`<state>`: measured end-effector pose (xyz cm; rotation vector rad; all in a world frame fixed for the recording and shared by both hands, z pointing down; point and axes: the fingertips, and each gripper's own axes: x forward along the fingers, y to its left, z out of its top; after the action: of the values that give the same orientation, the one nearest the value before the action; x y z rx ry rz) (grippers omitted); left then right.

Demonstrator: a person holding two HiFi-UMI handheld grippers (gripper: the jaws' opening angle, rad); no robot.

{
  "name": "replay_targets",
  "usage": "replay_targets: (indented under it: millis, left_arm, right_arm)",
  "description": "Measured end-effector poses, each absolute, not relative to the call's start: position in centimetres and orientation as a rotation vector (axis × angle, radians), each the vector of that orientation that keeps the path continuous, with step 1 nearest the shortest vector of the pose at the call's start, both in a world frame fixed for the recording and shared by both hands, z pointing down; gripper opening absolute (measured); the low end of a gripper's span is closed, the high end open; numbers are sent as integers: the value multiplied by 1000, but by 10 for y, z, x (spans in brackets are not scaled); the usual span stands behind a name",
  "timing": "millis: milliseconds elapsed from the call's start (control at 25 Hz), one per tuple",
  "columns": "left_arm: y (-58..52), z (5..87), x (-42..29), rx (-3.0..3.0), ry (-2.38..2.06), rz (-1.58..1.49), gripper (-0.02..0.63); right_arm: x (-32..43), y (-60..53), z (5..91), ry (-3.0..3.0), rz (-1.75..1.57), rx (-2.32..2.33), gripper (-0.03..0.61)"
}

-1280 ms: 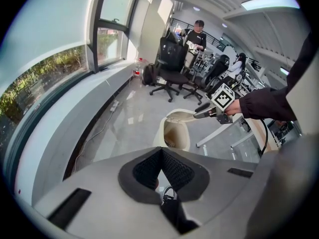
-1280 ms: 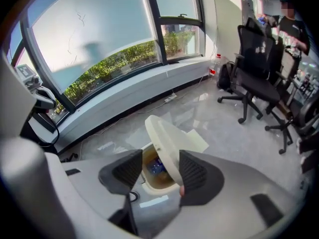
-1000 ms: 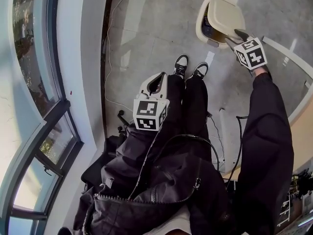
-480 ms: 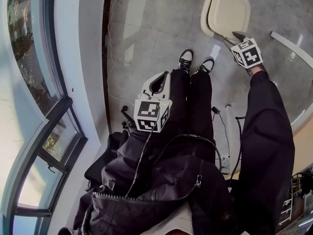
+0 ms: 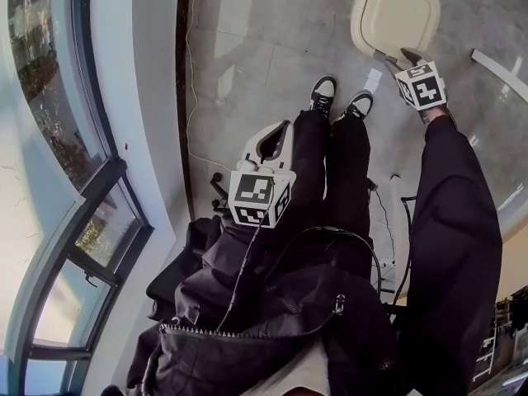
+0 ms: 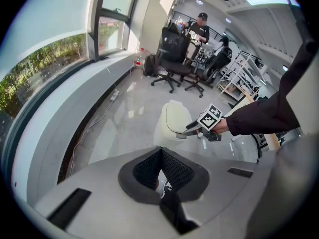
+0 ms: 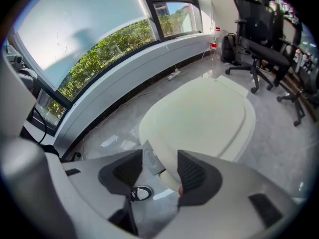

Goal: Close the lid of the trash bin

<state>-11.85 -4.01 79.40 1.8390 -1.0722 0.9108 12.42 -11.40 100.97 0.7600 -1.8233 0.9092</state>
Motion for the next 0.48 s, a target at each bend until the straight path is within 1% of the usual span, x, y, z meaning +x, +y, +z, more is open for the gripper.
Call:
replay_targets:
  millis: [240, 480]
  left_arm:
    - [-39, 799, -123, 1834, -1095, 927, 0]
    - [-38, 803, -112, 1847, -1074, 905, 0]
  right_arm:
    - [122, -114, 1020, -1813, 912, 765, 219]
    - [123, -115, 1020, -1814, 920, 775, 219]
